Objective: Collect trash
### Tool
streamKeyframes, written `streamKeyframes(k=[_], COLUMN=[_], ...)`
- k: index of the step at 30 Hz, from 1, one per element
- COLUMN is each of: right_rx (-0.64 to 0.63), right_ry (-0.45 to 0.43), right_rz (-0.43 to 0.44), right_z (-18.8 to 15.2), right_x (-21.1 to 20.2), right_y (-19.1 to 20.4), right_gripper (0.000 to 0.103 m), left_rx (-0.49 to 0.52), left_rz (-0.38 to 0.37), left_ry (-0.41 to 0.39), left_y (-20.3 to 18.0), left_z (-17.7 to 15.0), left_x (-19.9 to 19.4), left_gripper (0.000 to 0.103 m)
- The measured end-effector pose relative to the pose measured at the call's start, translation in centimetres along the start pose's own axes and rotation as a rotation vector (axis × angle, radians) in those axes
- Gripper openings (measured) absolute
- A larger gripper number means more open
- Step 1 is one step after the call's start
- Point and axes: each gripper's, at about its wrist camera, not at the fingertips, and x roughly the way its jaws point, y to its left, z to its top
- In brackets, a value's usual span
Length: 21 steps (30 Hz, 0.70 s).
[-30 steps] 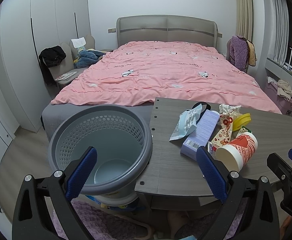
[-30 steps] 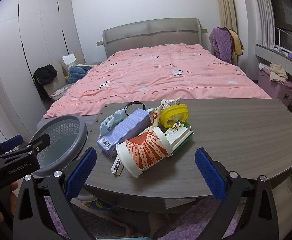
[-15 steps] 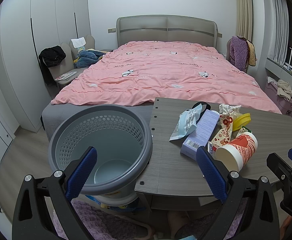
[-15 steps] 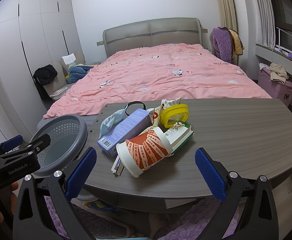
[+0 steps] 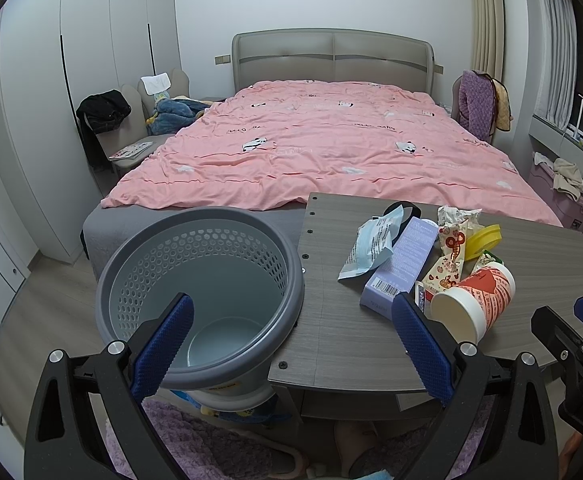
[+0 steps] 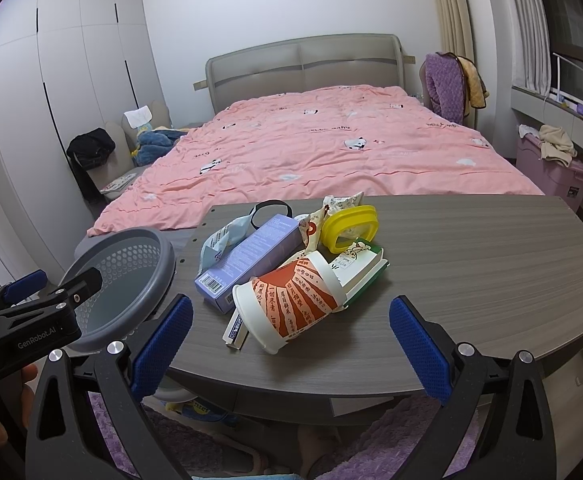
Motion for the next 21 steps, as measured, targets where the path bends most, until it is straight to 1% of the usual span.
streamKeyframes(k=[21], right_rx=[-0.001], right_ry=[0.006], right_rz=[0.003], right_z=[-0.32], right_x=[0.22], right_y=[0.4], right_gripper=[0.097], left_rx=[0.0], left_rz=[0.0], left_ry=[0.004], left_y=[0.06], left_z=[-0.2], left_x=[0.01], left_gripper=[0.095])
